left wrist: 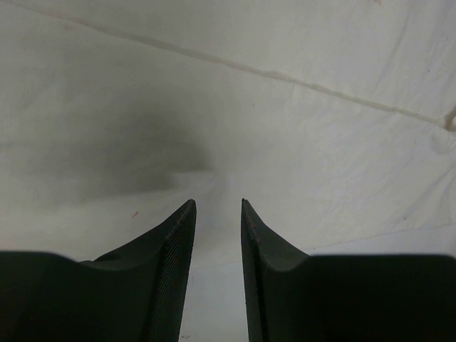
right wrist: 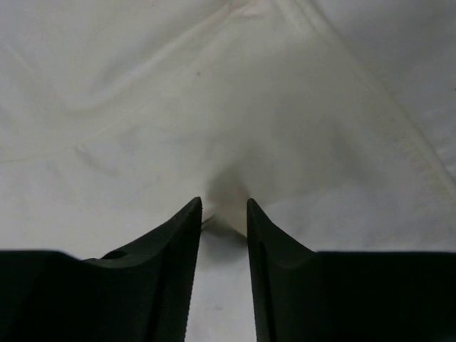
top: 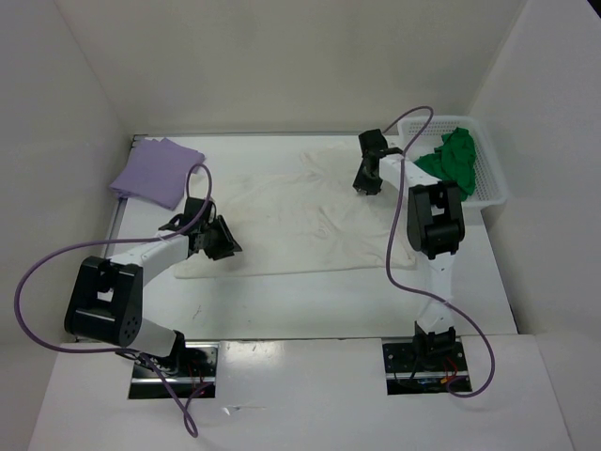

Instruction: Fold and stack the t-shirts

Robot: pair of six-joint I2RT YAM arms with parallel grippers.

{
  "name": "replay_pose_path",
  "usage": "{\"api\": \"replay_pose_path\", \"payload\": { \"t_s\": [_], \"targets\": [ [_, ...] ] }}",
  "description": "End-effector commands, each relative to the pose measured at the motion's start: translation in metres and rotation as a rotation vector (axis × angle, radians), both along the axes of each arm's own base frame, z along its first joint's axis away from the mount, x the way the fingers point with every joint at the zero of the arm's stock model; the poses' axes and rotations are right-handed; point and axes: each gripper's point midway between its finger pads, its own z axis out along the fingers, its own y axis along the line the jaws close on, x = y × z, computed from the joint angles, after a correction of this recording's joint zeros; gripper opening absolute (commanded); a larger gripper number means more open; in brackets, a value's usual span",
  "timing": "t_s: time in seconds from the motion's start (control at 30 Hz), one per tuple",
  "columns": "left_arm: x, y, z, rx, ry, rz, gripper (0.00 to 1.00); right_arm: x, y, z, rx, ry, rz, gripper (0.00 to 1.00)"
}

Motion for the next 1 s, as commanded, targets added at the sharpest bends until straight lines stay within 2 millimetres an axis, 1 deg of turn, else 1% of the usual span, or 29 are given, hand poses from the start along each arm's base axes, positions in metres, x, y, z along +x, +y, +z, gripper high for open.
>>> {"api": "replay_pose_path", "payload": {
  "t_s": [0.0, 0.03, 0.1, 0.13, 0.17, 0.2, 0.23, 0.33, 0.37, 0.4, 0.43, 0.47, 0.5, 0.53, 0.57, 0.6, 0.63, 0.67, 0.7, 0.73, 0.77, 0.8, 0.83, 0.87, 0.9, 0.93, 0.97],
  "targets": [
    [0.005, 0.002, 0.004, 0.001, -0.037, 0.009, 0.39, 0.015, 0.004, 0.013, -0.004, -0.051, 0.01, 0.35],
    [0.005, 0.002, 0.004, 0.001, -0.037, 0.009, 0.39, 0.016, 0.002, 0.013, -0.01, -0.054, -0.006, 0.33],
    [0.006, 0.006, 0.004, 0.004, -0.035, 0.031, 0.39, 0.016, 0.0, 0.024, -0.013, -0.076, -0.022, 0.24],
    [0.007, 0.008, 0.003, 0.012, -0.037, 0.037, 0.39, 0.016, -0.003, 0.025, -0.025, -0.078, -0.03, 0.19],
    [0.006, 0.011, 0.001, 0.03, -0.031, 0.048, 0.39, 0.017, -0.004, 0.03, -0.031, -0.091, -0.036, 0.12],
    [0.003, 0.014, -0.002, 0.04, -0.009, 0.064, 0.39, 0.02, -0.006, 0.034, -0.039, -0.102, -0.042, 0.1],
    [0.001, 0.019, -0.006, 0.053, 0.007, 0.079, 0.39, 0.022, -0.008, 0.042, -0.045, -0.116, -0.049, 0.09],
    [-0.01, 0.027, -0.018, 0.05, 0.057, 0.117, 0.39, 0.021, -0.022, 0.044, -0.093, -0.113, -0.086, 0.08],
    [-0.013, 0.027, -0.019, 0.05, 0.058, 0.117, 0.39, 0.023, -0.022, 0.048, -0.09, -0.122, -0.087, 0.08],
    [-0.017, 0.033, -0.02, 0.052, 0.064, 0.148, 0.39, 0.023, -0.022, 0.048, -0.09, -0.122, -0.087, 0.08],
    [-0.019, 0.035, -0.021, 0.047, 0.066, 0.165, 0.39, 0.024, -0.027, 0.045, -0.094, -0.109, -0.095, 0.08],
    [-0.02, 0.035, -0.019, 0.046, 0.064, 0.165, 0.39, 0.021, -0.03, 0.036, -0.113, -0.088, -0.102, 0.08],
    [-0.023, 0.037, -0.018, 0.054, 0.061, 0.17, 0.39, 0.024, -0.031, 0.04, -0.118, -0.099, -0.107, 0.08],
    [-0.021, 0.04, -0.015, 0.052, 0.053, 0.179, 0.39, 0.024, -0.029, 0.04, -0.109, -0.097, -0.102, 0.08],
    [-0.025, 0.042, -0.017, 0.061, 0.06, 0.184, 0.39, 0.029, -0.026, 0.036, -0.094, -0.11, -0.095, 0.1],
    [-0.024, 0.044, -0.013, 0.058, 0.047, 0.194, 0.39, 0.029, -0.023, 0.036, -0.084, -0.108, -0.089, 0.14],
    [-0.023, 0.047, -0.013, 0.058, 0.047, 0.203, 0.39, 0.03, -0.021, 0.026, -0.079, -0.09, -0.082, 0.15],
    [-0.026, 0.047, -0.014, 0.06, 0.059, 0.203, 0.39, 0.03, -0.021, 0.025, -0.079, -0.089, -0.082, 0.17],
    [-0.025, 0.05, -0.014, 0.06, 0.06, 0.212, 0.39, 0.033, -0.021, 0.024, -0.079, -0.089, -0.082, 0.23],
    [-0.027, 0.05, -0.013, 0.061, 0.064, 0.212, 0.39, 0.034, -0.021, 0.027, -0.078, -0.092, -0.082, 0.28],
    [-0.029, 0.05, -0.011, 0.06, 0.061, 0.212, 0.39, 0.031, -0.021, 0.026, -0.081, -0.082, -0.082, 0.32],
    [-0.019, 0.049, 0.002, 0.054, 0.027, 0.213, 0.39, 0.036, -0.017, 0.034, -0.065, -0.095, -0.063, 0.4],
    [-0.016, 0.049, 0.009, 0.057, 0.004, 0.202, 0.39, 0.034, -0.015, 0.04, -0.055, -0.098, -0.057, 0.44],
    [-0.012, 0.049, 0.023, 0.057, -0.035, 0.193, 0.39, 0.035, -0.013, 0.062, -0.038, -0.137, -0.053, 0.47],
    [-0.007, 0.049, 0.033, 0.057, -0.07, 0.185, 0.39, 0.031, -0.014, 0.07, -0.035, -0.147, -0.054, 0.49],
    [0.002, 0.049, 0.048, 0.057, -0.109, 0.177, 0.39, 0.026, -0.014, 0.08, -0.025, -0.159, -0.049, 0.53],
    [0.004, 0.048, 0.055, 0.061, -0.122, 0.153, 0.39, 0.013, -0.013, 0.097, -0.005, -0.179, -0.039, 0.53]
  ]
}}
